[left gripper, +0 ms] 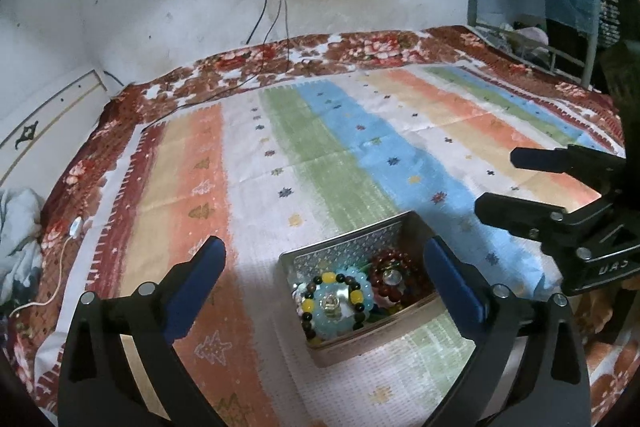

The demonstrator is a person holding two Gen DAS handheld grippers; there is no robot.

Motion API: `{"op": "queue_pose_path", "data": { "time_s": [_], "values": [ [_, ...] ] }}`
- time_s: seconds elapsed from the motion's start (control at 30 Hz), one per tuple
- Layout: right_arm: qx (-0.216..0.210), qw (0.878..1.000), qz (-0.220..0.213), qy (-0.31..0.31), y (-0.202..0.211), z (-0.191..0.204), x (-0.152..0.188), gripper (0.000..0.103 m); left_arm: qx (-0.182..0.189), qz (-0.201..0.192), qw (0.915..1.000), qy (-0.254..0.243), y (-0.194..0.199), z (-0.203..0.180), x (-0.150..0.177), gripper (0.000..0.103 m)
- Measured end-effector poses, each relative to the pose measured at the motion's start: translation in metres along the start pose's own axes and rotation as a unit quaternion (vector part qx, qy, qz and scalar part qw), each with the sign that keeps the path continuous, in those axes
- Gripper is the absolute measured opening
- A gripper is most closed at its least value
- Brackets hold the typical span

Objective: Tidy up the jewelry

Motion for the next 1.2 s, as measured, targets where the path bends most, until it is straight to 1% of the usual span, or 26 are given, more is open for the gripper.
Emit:
{"op": "queue_pose_path", "data": {
  "time_s": [0.17,0.33,0.53,0.83,1.2],
  "values": [
    [-0.003,1.0,0.004,-0.004,-0.0021,-0.002,0.0012,0.098,-0.006,0.003,0.9997,0.022,0.0009,0.0061,0.0,0.097],
    [-0.003,1.0,0.009,-0.005,-0.0048,-0.0033,0.0031,0.098,-0.013,0.0,0.9998,0.016,0.0017,0.0066,-0.0014,0.097],
    [-0.004,1.0,0.015,-0.001,-0.0069,-0.0013,0.0056,0.098,-0.008,-0.007,0.9999,0.006,0.0046,0.0028,-0.0017,0.097],
    [-0.004,1.0,0.016,-0.001,-0.0072,-0.0008,0.006,0.098,0.004,-0.013,0.9999,0.007,0.0064,0.0009,-0.0019,0.097],
    [-0.003,1.0,0.016,0.0,-0.0079,-0.0003,0.0065,0.098,0.001,-0.009,0.9999,0.011,0.0069,0.0027,-0.0007,0.097]
  ]
}}
Point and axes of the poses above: each gripper's, at about its wrist camera, not at the fingertips, and y roughly against the way its jaws point, z to its left, x to its underside, the point moved 7 cm from there along -y, roughly the way its jaws point, and after that the axes turned 1 degree about x, right-handed, at the moved point
